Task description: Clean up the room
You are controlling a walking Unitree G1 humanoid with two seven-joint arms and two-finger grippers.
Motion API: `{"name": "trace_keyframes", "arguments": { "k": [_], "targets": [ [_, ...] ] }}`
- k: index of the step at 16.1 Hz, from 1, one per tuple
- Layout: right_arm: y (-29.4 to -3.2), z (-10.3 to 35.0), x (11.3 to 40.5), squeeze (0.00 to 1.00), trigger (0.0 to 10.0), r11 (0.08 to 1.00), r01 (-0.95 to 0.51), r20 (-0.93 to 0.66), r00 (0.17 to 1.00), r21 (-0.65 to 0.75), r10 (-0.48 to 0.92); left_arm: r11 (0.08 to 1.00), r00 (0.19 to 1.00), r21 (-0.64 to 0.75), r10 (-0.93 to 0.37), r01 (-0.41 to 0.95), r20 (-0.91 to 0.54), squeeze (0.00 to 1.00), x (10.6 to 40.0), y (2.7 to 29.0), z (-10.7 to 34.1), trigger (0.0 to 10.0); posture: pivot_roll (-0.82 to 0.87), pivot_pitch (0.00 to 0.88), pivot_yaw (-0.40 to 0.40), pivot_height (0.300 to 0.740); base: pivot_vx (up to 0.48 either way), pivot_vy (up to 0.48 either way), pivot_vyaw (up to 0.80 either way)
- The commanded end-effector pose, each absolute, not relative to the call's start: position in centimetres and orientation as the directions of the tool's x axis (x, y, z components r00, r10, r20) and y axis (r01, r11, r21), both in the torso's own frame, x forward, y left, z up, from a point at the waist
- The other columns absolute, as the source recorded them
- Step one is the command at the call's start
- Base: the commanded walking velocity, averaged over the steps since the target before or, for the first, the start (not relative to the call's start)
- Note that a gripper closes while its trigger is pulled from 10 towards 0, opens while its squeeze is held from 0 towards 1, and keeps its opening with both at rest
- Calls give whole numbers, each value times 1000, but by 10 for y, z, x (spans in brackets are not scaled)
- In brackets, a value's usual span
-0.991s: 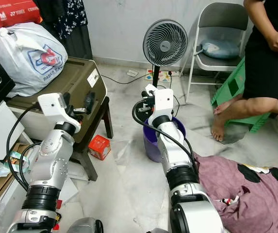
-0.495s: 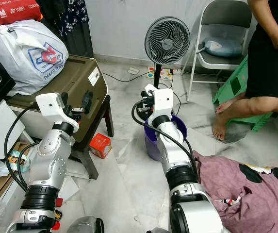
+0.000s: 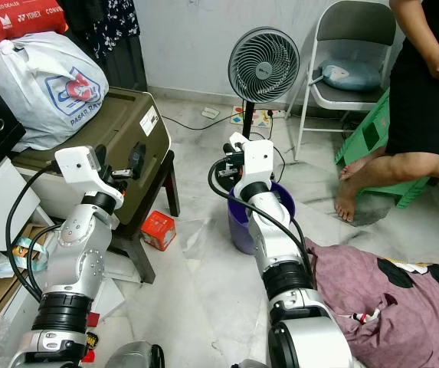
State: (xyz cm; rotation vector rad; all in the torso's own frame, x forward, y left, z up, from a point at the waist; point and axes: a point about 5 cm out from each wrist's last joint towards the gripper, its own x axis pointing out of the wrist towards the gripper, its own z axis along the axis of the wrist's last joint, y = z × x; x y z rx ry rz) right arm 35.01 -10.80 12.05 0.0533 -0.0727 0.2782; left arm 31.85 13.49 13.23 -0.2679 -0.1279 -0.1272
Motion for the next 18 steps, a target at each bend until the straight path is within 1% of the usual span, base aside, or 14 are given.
{"name": "trace_keyframes", "arguments": {
  "k": [1, 3, 7, 9, 11, 13, 18],
  "targets": [
    [-108, 125, 353, 0, 10000, 961, -276, 90, 958, 29, 272, 955, 979, -247, -125, 163, 163, 0, 320, 133, 137, 10000, 17, 0, -33, 740, 0, 0, 0],
    [-108, 125, 353, 0, 10000, 960, -278, 91, 957, 27, 274, 955, 979, -247, -124, 162, 164, 0, 319, 133, 137, 10000, 17, 0, -33, 740, 0, 0, 0],
    [-106, 126, 353, 0, 10000, 957, -289, 97, 953, 15, 286, 956, 979, -246, -120, 159, 167, 0, 319, 133, 137, 10000, 19, 0, -36, 740, 250, 0, 0],
    [-106, 125, 352, 0, 10000, 957, -290, 98, 953, 15, 287, 957, 979, -244, -118, 157, 168, 0, 319, 134, 137, 10000, 19, 0, -34, 740, 249, 0, 500],
    [-106, 125, 352, 0, 10000, 957, -291, 98, 953, 17, 288, 959, 980, -241, -113, 151, 165, 0, 320, 136, 137, 10000, 19, 0, -34, 740, 0, 0, 494],
    [-105, 126, 352, 0, 10000, 957, -290, 99, 953, 19, 287, 959, 979, -239, -116, 154, 166, 0, 319, 136, 137, 10000, 20, 0, -32, 740, 0, 0, 0],
    [-105, 126, 353, 0, 10000, 958, -287, 101, 954, 22, 284, 958, 979, -240, -117, 155, 168, 0, 320, 136, 138, 10000, 18, 0, -31, 740, 269, 0, 0]
  ]
}}
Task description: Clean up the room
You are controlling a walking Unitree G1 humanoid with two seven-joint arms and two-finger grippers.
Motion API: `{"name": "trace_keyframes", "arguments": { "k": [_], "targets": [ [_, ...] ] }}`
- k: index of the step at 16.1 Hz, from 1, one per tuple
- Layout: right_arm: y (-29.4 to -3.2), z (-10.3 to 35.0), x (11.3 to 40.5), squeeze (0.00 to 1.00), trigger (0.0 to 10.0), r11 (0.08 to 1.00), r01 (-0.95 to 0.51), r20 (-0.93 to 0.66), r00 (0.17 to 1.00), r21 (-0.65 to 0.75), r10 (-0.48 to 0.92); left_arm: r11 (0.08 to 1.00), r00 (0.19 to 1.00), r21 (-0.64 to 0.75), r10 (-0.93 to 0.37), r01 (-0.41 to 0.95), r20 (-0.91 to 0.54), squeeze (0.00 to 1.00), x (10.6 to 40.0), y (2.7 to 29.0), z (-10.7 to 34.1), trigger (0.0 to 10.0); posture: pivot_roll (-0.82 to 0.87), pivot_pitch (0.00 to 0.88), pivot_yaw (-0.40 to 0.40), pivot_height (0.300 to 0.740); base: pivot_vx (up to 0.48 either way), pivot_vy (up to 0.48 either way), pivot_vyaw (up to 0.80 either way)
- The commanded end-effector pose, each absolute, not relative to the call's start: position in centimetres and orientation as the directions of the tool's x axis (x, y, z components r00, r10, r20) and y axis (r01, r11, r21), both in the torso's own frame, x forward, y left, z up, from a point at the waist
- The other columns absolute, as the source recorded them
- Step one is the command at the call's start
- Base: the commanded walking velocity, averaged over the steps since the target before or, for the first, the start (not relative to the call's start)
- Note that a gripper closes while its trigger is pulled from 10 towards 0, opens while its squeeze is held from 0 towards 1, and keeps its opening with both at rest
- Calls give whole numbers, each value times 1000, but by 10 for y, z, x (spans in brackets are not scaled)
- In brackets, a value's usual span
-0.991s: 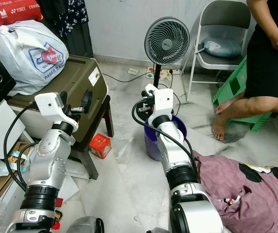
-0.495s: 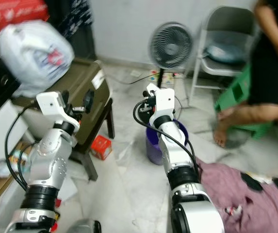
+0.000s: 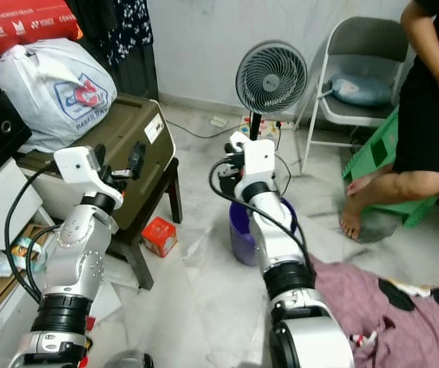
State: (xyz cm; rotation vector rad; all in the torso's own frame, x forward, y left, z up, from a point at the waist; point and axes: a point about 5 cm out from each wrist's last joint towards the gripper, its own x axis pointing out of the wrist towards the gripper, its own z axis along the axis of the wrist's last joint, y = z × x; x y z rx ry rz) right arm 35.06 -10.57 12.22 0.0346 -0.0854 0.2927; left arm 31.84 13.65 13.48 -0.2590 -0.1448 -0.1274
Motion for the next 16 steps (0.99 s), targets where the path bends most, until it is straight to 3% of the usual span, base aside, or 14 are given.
{"name": "trace_keyframes", "arguments": {
  "k": [1, 14, 16],
  "targets": [
    [-105, 126, 353, 0, 10000, 958, -286, 101, 954, 23, 283, 959, 979, -240, -115, 154, 167, 0, 320, 136, 138, 10000, 18, 0, -30, 740, 285, 0, 0],
    [-105, 128, 354, 0, 10000, 959, -282, 111, 954, 22, 278, 961, 979, -233, -112, 150, 169, 0, 321, 137, 138, 10000, 18, 0, -28, 740, 337, 0, 0],
    [-105, 128, 354, 0, 10000, 960, -281, 113, 954, 24, 276, 967, 989, -233, -68, 98, 133, 0, 323, 140, 135, 10000, 18, 0, -28, 740, 0, 0, 0]
  ]
}}
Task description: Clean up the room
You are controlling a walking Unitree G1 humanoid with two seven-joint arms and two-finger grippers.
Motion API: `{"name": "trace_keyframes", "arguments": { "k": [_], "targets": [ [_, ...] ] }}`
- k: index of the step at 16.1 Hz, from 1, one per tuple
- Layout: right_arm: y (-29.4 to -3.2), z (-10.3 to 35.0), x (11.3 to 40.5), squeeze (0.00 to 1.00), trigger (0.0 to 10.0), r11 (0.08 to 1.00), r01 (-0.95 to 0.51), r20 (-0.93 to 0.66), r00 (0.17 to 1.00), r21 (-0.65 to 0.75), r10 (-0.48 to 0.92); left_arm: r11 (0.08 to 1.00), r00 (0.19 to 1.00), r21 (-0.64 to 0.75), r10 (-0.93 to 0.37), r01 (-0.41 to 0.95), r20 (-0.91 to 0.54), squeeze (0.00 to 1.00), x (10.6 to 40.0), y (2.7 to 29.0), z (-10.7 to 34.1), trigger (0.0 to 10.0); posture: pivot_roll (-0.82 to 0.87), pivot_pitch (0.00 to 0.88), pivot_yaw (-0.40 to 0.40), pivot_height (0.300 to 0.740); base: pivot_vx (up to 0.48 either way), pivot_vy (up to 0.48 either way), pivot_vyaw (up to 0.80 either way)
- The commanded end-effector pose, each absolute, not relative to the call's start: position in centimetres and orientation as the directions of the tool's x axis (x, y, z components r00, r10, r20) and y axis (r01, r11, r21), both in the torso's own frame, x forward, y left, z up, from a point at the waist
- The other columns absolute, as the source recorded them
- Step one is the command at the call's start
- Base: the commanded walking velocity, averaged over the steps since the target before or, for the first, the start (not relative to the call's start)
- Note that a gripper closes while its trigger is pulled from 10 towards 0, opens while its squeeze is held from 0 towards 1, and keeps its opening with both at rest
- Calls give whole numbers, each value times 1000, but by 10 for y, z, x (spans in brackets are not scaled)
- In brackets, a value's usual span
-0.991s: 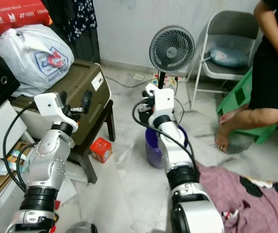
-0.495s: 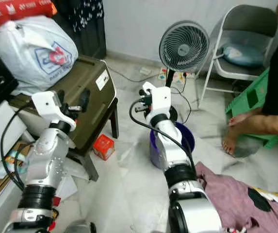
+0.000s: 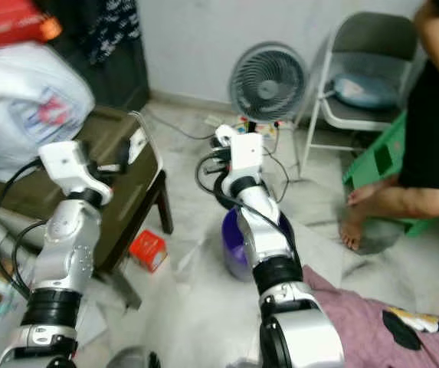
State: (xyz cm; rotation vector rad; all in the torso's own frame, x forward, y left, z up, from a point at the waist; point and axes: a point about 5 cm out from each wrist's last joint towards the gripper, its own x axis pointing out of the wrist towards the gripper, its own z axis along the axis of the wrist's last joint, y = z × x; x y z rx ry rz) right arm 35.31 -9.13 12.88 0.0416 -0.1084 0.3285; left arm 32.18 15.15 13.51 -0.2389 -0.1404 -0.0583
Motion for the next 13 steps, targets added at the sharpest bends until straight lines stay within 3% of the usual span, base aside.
{"name": "trace_keyframes", "arguments": {
  "k": [1, 4, 9, 13],
  "targets": [
    [-105, 128, 354, 0, 10000, 960, -280, 114, 954, 24, 276, 967, 990, -238, -58, 87, 126, 0, 323, 141, 134, 10000, 20, 0, -27, 740, 0, 0, 0],
    [-106, 127, 355, 0, 10000, 960, -277, 105, 957, 36, 272, 966, 991, -246, -53, 81, 120, 0, 324, 142, 133, 10000, 20, 0, -27, 740, 0, 0, 0],
    [-106, 127, 355, 0, 10000, 960, -279, 107, 956, 37, 273, 961, 992, -264, -53, 83, 117, 0, 324, 141, 132, 10000, 20, 0, -27, 740, 0, 0, -433],
    [-106, 127, 355, 0, 10000, 959, -281, 108, 955, 35, 276, 960, 991, -265, -59, 88, 118, 0, 324, 141, 132, 10000, 20, 0, -28, 740, 0, 338, 0]
  ]
}}
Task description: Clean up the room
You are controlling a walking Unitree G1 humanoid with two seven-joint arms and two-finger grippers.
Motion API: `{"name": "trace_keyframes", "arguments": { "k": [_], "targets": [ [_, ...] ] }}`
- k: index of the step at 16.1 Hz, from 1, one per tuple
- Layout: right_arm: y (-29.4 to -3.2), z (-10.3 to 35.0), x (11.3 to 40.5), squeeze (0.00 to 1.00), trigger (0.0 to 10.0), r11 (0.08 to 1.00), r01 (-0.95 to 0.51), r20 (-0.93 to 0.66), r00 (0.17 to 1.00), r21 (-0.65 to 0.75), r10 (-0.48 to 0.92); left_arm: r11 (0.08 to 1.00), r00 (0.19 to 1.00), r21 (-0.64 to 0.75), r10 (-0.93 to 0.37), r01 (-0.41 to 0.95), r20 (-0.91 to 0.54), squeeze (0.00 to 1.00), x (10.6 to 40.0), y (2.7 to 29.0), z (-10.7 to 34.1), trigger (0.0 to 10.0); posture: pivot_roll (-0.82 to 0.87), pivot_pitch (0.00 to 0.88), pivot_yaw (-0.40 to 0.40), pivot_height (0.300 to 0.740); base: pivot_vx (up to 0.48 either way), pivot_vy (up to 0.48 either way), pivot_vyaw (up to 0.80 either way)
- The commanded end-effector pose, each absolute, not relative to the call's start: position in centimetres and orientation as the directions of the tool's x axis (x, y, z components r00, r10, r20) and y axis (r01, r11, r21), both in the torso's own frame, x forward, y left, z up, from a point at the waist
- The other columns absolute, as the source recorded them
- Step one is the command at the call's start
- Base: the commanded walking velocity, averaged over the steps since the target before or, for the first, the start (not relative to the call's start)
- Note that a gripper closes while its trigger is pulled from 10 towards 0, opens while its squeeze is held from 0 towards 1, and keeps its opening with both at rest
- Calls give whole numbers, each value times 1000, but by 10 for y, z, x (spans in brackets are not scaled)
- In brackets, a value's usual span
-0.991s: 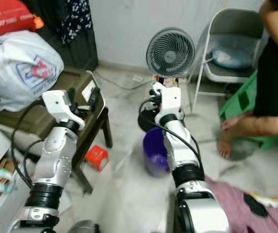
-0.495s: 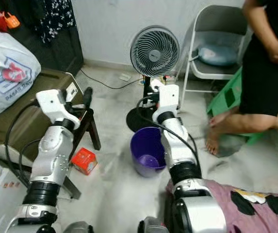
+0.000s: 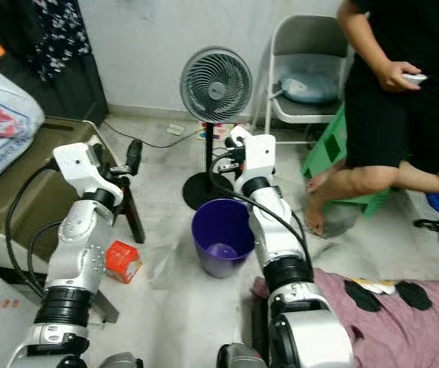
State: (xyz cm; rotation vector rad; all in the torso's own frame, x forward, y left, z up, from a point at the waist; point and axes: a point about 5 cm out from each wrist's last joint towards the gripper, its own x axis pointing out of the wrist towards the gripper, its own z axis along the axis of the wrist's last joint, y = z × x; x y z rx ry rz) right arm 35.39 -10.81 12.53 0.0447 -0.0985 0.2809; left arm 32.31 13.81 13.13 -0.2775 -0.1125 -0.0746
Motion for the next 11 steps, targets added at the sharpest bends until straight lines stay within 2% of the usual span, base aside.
{"name": "trace_keyframes", "arguments": {
  "k": [1, 11],
  "targets": [
    [-106, 127, 355, 0, 10000, 959, -281, 107, 955, 36, 276, 960, 991, -265, -60, 89, 118, 0, 324, 140, 132, 10000, 20, 0, -28, 740, 0, 247, 0],
    [-105, 127, 355, 0, 10000, 960, -278, 108, 956, 43, 272, 962, 990, -255, -63, 93, 125, 0, 325, 140, 134, 10000, 18, 0, -23, 740, 0, 0, 0]
  ]
}}
